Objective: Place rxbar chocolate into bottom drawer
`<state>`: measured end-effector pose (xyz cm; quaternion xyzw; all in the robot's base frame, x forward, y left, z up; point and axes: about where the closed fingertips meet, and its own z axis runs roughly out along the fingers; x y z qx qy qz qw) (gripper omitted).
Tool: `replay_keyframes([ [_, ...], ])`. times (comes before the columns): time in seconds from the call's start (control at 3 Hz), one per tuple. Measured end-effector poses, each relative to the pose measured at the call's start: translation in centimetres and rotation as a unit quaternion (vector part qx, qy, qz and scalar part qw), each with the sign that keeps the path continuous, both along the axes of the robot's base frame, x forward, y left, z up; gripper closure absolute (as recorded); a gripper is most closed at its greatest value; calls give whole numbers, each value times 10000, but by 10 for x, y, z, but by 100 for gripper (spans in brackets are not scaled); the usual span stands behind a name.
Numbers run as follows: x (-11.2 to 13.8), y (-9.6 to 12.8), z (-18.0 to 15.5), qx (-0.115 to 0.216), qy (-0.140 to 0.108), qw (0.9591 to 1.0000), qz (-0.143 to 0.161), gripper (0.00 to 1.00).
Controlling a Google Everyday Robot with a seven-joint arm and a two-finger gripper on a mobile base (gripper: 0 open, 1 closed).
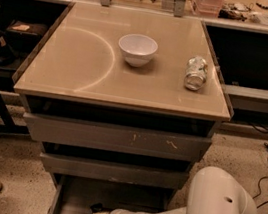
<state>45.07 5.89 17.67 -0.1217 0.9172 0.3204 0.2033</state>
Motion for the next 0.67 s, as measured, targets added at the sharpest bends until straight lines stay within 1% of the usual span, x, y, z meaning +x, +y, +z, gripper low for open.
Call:
replay_keyframes([
  [0.33,7,6,-13,120,16,9999,-92,100],
  [0.67,17,8,-20,149,-14,9998,-106,100],
])
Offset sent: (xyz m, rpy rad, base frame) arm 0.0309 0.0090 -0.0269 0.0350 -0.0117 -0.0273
